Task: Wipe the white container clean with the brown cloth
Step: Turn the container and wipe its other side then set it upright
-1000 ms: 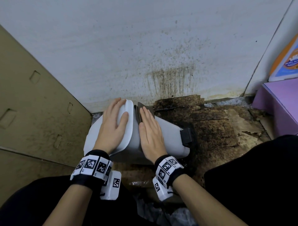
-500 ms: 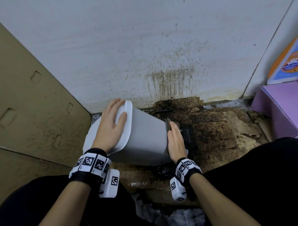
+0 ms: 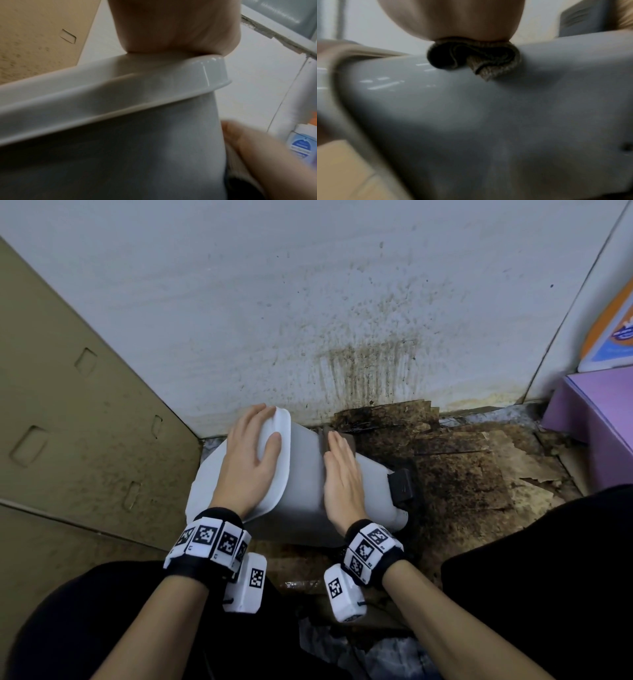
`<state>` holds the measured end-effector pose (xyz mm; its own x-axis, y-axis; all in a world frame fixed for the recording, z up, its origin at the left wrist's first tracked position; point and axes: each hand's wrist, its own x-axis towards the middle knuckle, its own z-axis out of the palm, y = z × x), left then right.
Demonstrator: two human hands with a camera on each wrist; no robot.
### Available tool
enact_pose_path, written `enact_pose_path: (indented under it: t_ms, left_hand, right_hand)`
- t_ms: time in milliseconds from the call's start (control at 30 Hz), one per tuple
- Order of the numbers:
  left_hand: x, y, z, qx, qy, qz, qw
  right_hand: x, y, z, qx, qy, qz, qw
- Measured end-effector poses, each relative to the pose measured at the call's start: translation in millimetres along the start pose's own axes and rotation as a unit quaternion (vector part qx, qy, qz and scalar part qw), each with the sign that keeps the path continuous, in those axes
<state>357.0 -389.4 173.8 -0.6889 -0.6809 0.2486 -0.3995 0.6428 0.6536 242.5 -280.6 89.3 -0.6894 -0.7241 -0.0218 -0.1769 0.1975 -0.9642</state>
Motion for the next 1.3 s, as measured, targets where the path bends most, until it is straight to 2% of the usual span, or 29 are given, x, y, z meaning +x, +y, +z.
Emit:
enact_pose_path:
  t_ms: [167,367,533,767,900,1067,1200,1300]
  left_hand:
    - [0.8,0.4,3.8,0.005,-0.001,0.015,1.0]
    - [-1.1,4.0,7.2,-0.01,-0.004,0.01,1.0]
    - [-2.5,1.3,3.4,-0.025,-0.004,0.002,1.0]
    - [-4.7,-4.7,-0.4,-0.022,-0.001,0.003,1.0]
    - [-5.2,-3.0,0.4,-0.012,-0.002,0.007,1.0]
    - [-4.8,-3.2,-2.7,0.001,-0.003,-0.002,1.0]
    - [-4.2,-3.3,-3.0,0.001,0.0,-0.004,1.0]
    - [-4.7,-2.4,-1.8,0.0,-0.001,-0.001,1.0]
  right_hand:
    - [-2.8,-39.1,16.3,0.059,-0.036,-0.085,0.994]
    - [-4.4,-20.3,7.7,-0.045,-0.015,-0.128,0.991]
    - [2.1,13.3,-10.8,-0.054,-0.019,-0.079,0.995]
    - [0.2,84.6,-37.5,-0.072,0.042,0.059,0.995]
    - [3.4,90.4,-34.3,-0.059,0.066,0.056,0.994]
    - [4.9,76.3,-22.7,-0.054,0.088,0.059,0.993]
    - [0.4,34.1,-1.3,-0.04,0.071,0.03,0.996]
    - [-8.7,-6.6,17.1,-0.024,0.045,-0.02,0.998]
